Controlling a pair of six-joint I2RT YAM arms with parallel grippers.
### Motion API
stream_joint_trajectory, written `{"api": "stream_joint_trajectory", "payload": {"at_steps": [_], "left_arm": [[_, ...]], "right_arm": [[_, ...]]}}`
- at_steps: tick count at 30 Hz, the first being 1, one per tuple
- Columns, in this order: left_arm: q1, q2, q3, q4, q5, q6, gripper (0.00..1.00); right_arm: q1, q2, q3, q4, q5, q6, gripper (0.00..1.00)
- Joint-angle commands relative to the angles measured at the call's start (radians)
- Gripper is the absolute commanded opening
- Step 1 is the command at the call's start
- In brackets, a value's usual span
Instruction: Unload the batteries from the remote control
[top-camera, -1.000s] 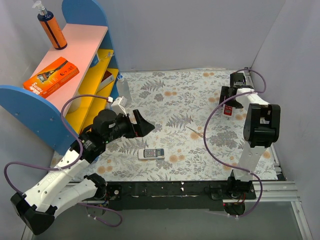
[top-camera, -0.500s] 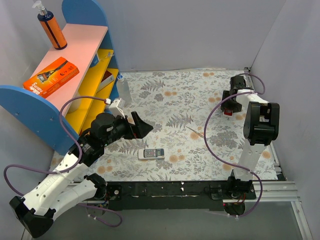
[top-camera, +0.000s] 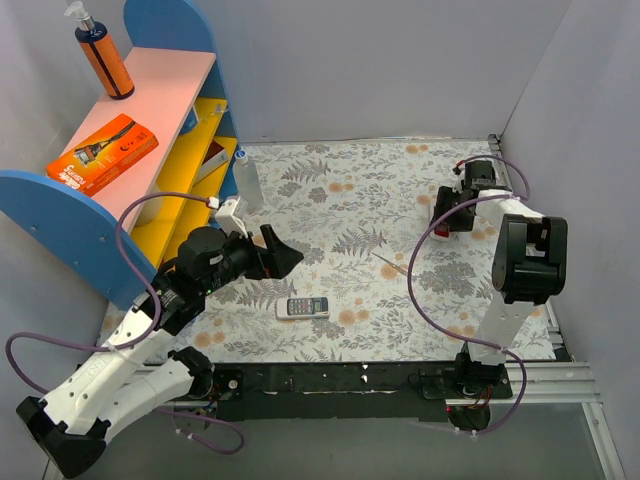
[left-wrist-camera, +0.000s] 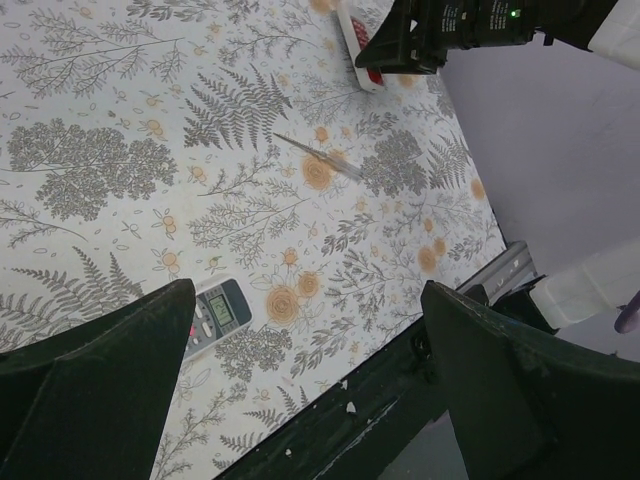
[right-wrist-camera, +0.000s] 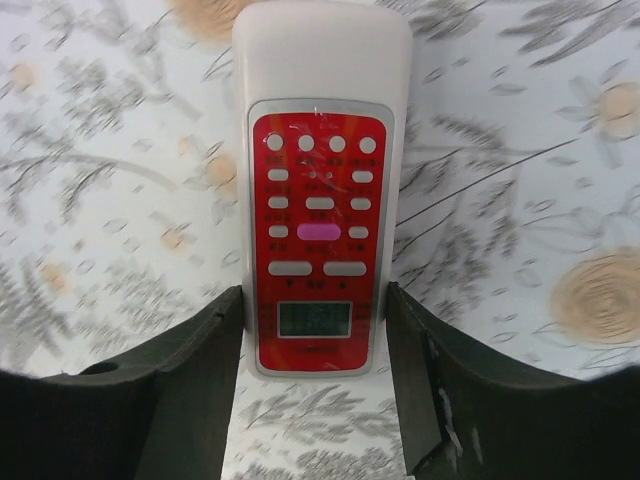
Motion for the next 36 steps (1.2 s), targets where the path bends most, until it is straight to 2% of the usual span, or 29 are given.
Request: {"api": "stream_joint_trajectory", "payload": {"at_steps": [1, 8, 16, 23, 25, 28, 33, 36], "left_arm": [[-0.001, -0.010, -0.019, 0.044, 0.049, -0.008, 0.98], [-0.001, 0.049, -0.026, 0.125, 0.092, -0.048, 0.98], [-0.001, 0.227, 0.000, 0.282, 0.159, -0.104, 0.98], [-0.001, 0.333, 0.017, 0.435, 0.219, -0.139, 0.98], [-0.001, 0.341, 0.014, 0.500, 0.222, -0.156, 0.98], [-0.001, 0.350, -0.001, 0.592, 0.253, -0.186, 0.98], [-0.001, 0.365, -0.045, 0.762, 0.299, -0.239, 0.98], [-0.001, 0.375, -0.055, 0.819, 0.334, -0.255, 0.98]], "right_arm": [[0.001, -0.133, -0.093, 0.101, -0.277, 0.067, 0.50], [0.025, -0.293, -0.317, 0.404, -0.666, 0.285, 0.49], [0.149, -0.423, -0.426, 0.611, -0.855, 0.426, 0.49], [0.316, -0.582, -0.537, 0.917, -0.969, 0.627, 0.48], [0.335, -0.618, -0.593, 1.097, -0.983, 0.744, 0.48], [0.363, -0.675, -0.639, 1.258, -0.969, 0.857, 0.48], [0.398, -0.712, -0.642, 1.325, -0.958, 0.912, 0.48], [0.406, -0.707, -0.659, 1.421, -0.958, 0.983, 0.48]]}}
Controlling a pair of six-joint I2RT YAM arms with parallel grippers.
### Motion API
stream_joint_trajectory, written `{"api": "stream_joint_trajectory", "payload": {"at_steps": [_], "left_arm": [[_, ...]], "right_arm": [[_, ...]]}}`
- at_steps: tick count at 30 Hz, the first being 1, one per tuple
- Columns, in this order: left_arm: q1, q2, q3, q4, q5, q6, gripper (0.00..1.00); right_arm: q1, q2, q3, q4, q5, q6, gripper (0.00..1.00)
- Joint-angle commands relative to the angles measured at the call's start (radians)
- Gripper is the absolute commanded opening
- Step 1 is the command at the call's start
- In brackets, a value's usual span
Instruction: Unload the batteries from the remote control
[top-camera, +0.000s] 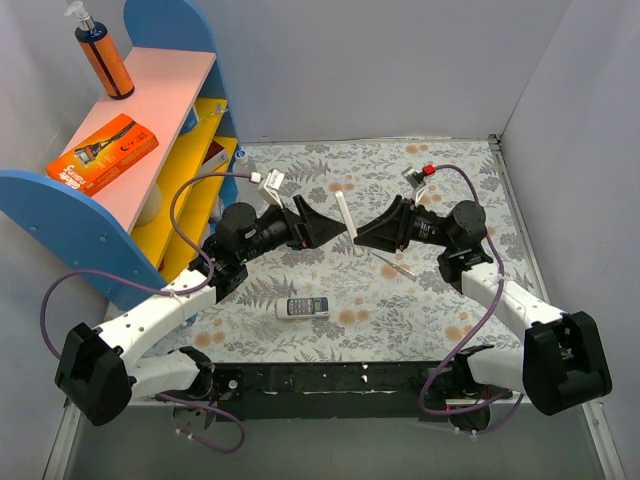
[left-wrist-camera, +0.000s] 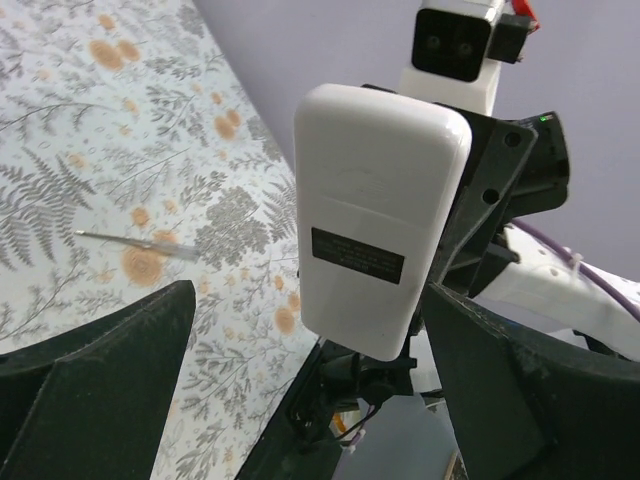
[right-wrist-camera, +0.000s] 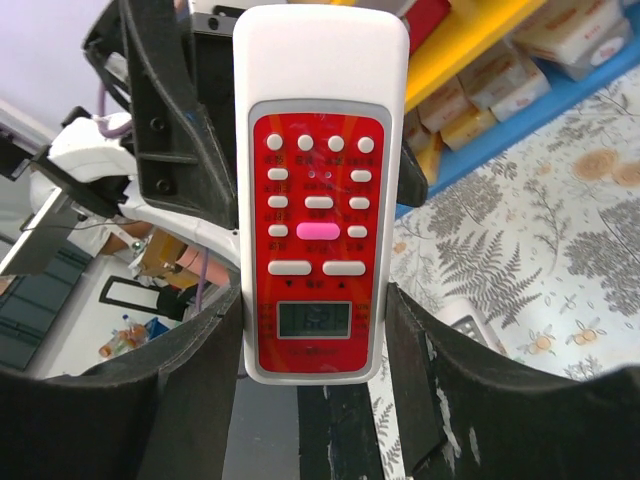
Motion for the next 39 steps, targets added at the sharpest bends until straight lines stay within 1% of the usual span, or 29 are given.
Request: {"api": "stream_joint_trajectory", "payload": {"at_steps": [1, 3, 6, 9, 15, 18, 19, 22, 23, 25, 26, 28, 29, 30, 31, 32, 33, 34, 35, 36, 38, 39], "left_arm": [[-0.001, 0.010, -0.035, 0.183, 0.070, -0.043, 0.98], [-0.001, 0.015, -0.047, 0.228, 0.076, -0.052, 0.98], [-0.001, 0.028, -0.067, 0.292, 0.100, -0.075, 0.98], [-0.001, 0.053, -0.072, 0.335, 0.127, -0.089, 0.98], [-0.001, 0.099, -0.066, 0.367, 0.153, -0.112, 0.98], [-0.001, 0.104, -0.067, 0.383, 0.148, -0.115, 0.96], [-0.001, 0.104, -0.067, 0.386, 0.150, -0.115, 0.91], [-0.001, 0.114, -0.064, 0.391, 0.160, -0.116, 0.80], [-0.001, 0.117, -0.061, 0.391, 0.163, -0.119, 0.73], [-0.001, 0.124, -0.058, 0.384, 0.174, -0.122, 0.63], [-0.001, 0.124, -0.058, 0.383, 0.174, -0.124, 0.52], [-0.001, 0.119, -0.061, 0.371, 0.174, -0.118, 0.44], [-0.001, 0.119, -0.063, 0.368, 0.170, -0.116, 0.39], [-0.001, 0.117, -0.061, 0.352, 0.170, -0.106, 0.33], [-0.001, 0.114, -0.063, 0.346, 0.167, -0.101, 0.30], [-0.001, 0.111, -0.063, 0.338, 0.165, -0.096, 0.29], [-0.001, 0.108, -0.066, 0.323, 0.163, -0.090, 0.25], [-0.001, 0.104, -0.066, 0.319, 0.163, -0.080, 0.24], [-0.001, 0.098, -0.070, 0.314, 0.163, -0.076, 0.23], [-0.001, 0.094, -0.069, 0.280, 0.153, -0.070, 0.21], [-0.001, 0.094, -0.050, 0.219, 0.136, -0.021, 0.14], [-0.001, 0.096, -0.041, 0.147, 0.121, 0.003, 0.09]], "right_arm": [[0.015, -0.012, -0.025, 0.253, -0.009, 0.153, 0.47], [0.020, 0.000, -0.042, 0.354, -0.003, 0.222, 0.47], [0.029, 0.017, -0.048, 0.418, 0.002, 0.258, 0.47], [0.037, 0.028, -0.053, 0.423, 0.008, 0.255, 0.47], [0.049, 0.045, -0.053, 0.448, 0.008, 0.262, 0.46], [0.056, 0.049, -0.048, 0.451, 0.010, 0.261, 0.46], [0.063, 0.049, -0.047, 0.451, 0.010, 0.261, 0.46], [0.067, 0.055, -0.048, 0.451, 0.010, 0.262, 0.46], [0.069, 0.057, -0.053, 0.449, 0.011, 0.264, 0.47], [0.069, 0.057, -0.056, 0.443, 0.011, 0.268, 0.49], [0.069, 0.054, -0.060, 0.431, 0.011, 0.268, 0.53], [0.069, 0.049, -0.062, 0.411, 0.013, 0.261, 0.61], [0.069, 0.040, -0.064, 0.399, 0.014, 0.255, 0.68], [0.069, 0.034, -0.065, 0.361, 0.017, 0.245, 0.71], [0.067, 0.026, -0.062, 0.327, 0.023, 0.213, 0.73], [0.067, 0.012, -0.062, 0.290, 0.028, 0.192, 0.75], [0.067, 0.003, -0.053, 0.191, 0.031, 0.167, 0.77], [0.067, -0.004, -0.045, 0.139, 0.034, 0.102, 0.78], [0.066, -0.021, -0.039, 0.095, 0.034, 0.072, 0.80], [0.064, -0.031, -0.034, 0.042, 0.034, 0.037, 0.80], [0.055, -0.066, -0.022, -0.087, 0.046, -0.039, 0.81], [0.049, -0.080, -0.016, -0.130, 0.055, -0.064, 0.82]]}}
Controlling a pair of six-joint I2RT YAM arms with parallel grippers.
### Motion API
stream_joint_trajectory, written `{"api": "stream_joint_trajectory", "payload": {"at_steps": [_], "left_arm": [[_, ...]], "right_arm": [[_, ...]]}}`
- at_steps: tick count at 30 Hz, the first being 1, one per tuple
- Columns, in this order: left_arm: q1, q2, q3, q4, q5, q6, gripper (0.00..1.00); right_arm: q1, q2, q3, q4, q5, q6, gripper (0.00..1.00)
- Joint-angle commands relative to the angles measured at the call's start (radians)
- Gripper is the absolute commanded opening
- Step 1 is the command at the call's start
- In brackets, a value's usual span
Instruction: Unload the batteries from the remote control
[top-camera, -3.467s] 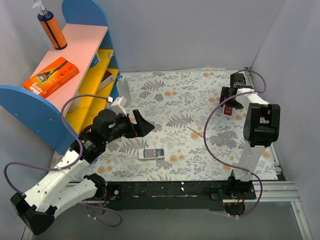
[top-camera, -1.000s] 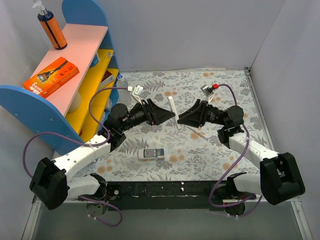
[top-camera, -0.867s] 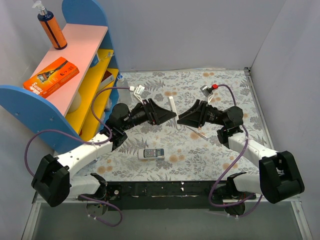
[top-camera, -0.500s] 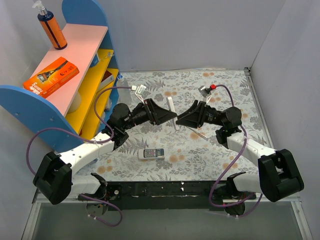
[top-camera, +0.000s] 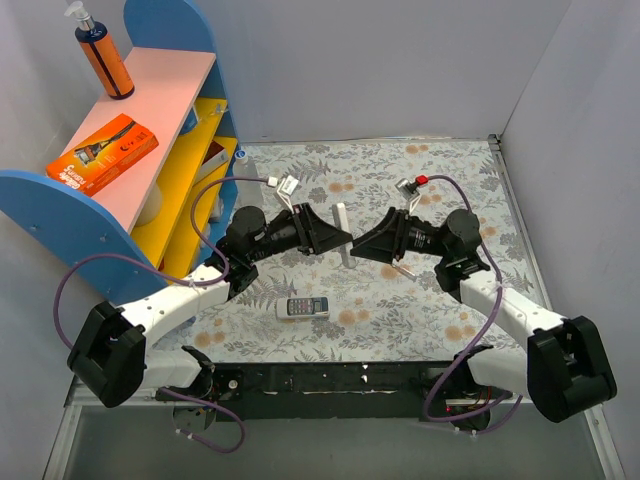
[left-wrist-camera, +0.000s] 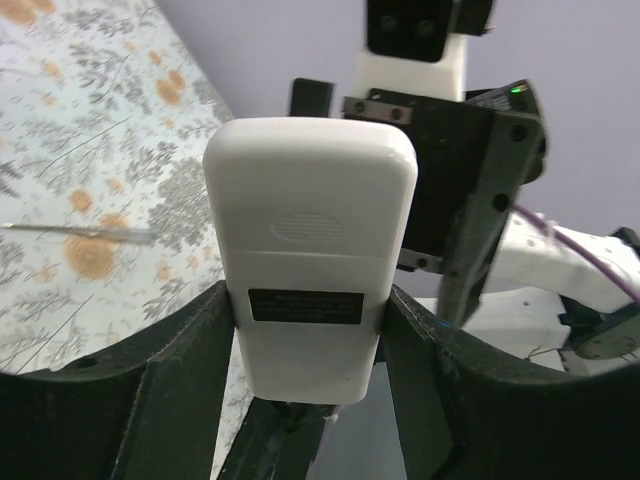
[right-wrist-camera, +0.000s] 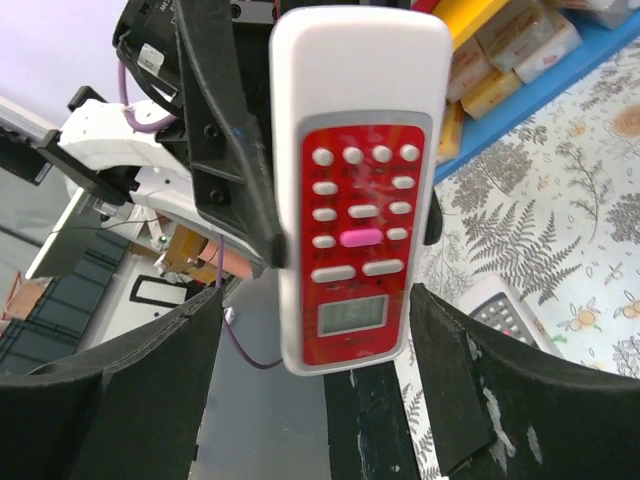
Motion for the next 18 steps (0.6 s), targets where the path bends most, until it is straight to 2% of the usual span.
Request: {"api": "stream_joint_trajectory", "payload": {"at_steps": [1, 8, 12, 18], "left_arm": [[0.001, -0.019, 0.031, -0.189, -0.054, 0.112, 0.00], [-0.002, 0.030, 0.102, -0.507, -0.155, 0.310, 0.00], [-0.026, 0.060, 0.140, -0.652, -0.234, 0.385, 0.00], [-0.062, 0.073, 0.163, -0.716, -0.306, 0.420, 0.00]], "right_arm": [[-0.025, -0.083, 0.066, -0.334, 0.053, -0.191, 0.82], [-0.059, -0.120, 0.252, -0.848, 0.292, -0.437, 0.80], [-0.059, -0.050, 0.341, -0.953, 0.333, -0.541, 0.78], [-0.001, 0.095, 0.457, -1.004, 0.336, -0.564, 0.75]]}}
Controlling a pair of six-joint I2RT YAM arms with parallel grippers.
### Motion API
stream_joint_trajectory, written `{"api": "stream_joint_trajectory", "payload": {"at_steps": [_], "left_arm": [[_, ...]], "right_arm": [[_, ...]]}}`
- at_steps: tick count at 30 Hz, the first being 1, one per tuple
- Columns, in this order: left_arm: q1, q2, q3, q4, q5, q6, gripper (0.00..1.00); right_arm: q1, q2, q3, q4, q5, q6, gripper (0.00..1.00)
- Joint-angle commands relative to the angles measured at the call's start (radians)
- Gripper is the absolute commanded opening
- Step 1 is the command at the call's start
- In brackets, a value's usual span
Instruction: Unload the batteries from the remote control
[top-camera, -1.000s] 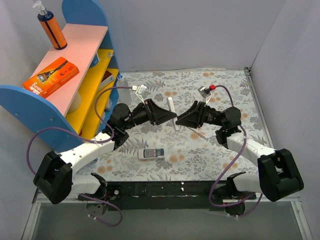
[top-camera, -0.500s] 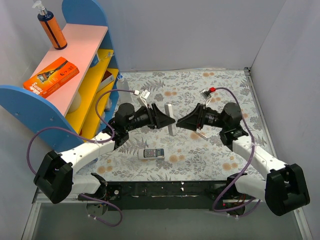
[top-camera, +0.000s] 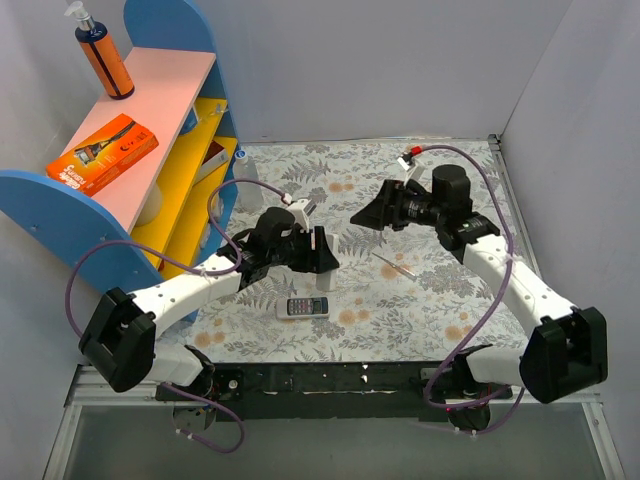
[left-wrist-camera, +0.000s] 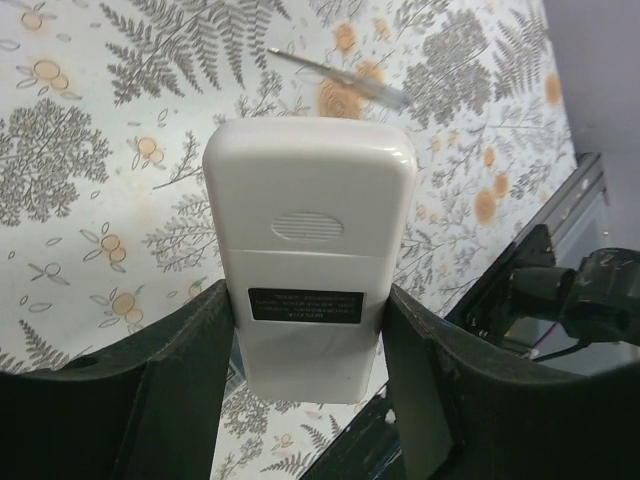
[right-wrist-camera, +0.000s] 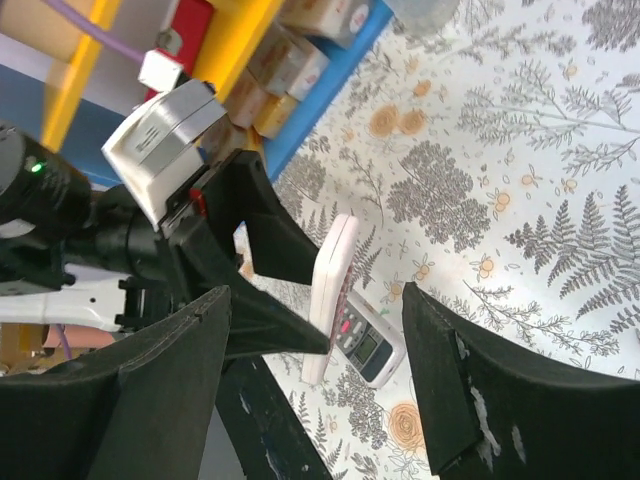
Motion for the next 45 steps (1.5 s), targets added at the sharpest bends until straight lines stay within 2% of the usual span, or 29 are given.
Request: {"api": "stream_joint_trajectory", "payload": {"at_steps": [1, 12, 13, 16, 17, 19, 20, 21, 23, 25, 30, 34, 38, 43, 45], "left_arm": [[-0.025, -0.015, 0.051, -0.085, -0.076, 0.065, 0.00], [-0.045, 0.002, 0.063, -0.088, -0.087, 0.048, 0.00], [-0.045, 0.002, 0.063, -0.085, -0.090, 0.045, 0.00], [-0.045, 0.004, 0.058, -0.069, -0.088, 0.034, 0.01], [-0.045, 0.004, 0.060, -0.068, -0.090, 0.032, 0.08], [-0.045, 0.004, 0.058, -0.068, -0.093, 0.026, 0.21], [-0.045, -0.004, 0.055, -0.066, -0.081, 0.026, 0.32], [-0.045, -0.013, 0.052, -0.062, -0.077, 0.023, 0.54], [-0.045, -0.045, 0.029, -0.037, -0.077, 0.014, 0.61], [-0.045, -0.068, 0.019, -0.030, -0.094, -0.004, 0.68], [-0.042, -0.116, 0.023, -0.036, -0.062, -0.017, 0.81], [-0.029, -0.104, 0.060, -0.068, 0.002, -0.035, 0.82], [-0.014, -0.096, 0.072, -0.048, 0.074, -0.063, 0.81], [0.009, -0.102, 0.033, 0.065, 0.228, -0.155, 0.80], [0.023, -0.123, -0.001, 0.205, 0.326, -0.210, 0.79]], "right_arm": [[0.079, 0.100, 0.085, -0.096, 0.039, -0.057, 0.75], [0.209, 0.266, 0.160, -0.116, 0.128, -0.038, 0.71], [0.223, 0.281, 0.161, -0.117, 0.131, -0.037, 0.70], [0.236, 0.295, 0.157, -0.102, 0.133, -0.023, 0.54], [0.237, 0.292, 0.145, -0.091, 0.133, -0.018, 0.45], [0.236, 0.278, 0.138, -0.073, 0.139, -0.020, 0.34], [0.236, 0.272, 0.137, -0.073, 0.145, -0.024, 0.25], [0.234, 0.266, 0.135, -0.071, 0.147, -0.030, 0.21], [0.228, 0.241, 0.128, -0.062, 0.148, -0.049, 0.09], [0.210, 0.212, 0.114, -0.054, 0.134, -0.057, 0.02], [0.139, 0.136, 0.079, -0.065, 0.093, -0.078, 0.01], [0.034, 0.041, 0.029, -0.027, -0.045, -0.066, 0.01], [-0.004, -0.048, -0.029, 0.042, -0.116, -0.061, 0.01], [-0.007, -0.139, -0.112, 0.275, -0.253, 0.059, 0.01], [-0.007, -0.160, -0.139, 0.382, -0.275, 0.110, 0.01]]}}
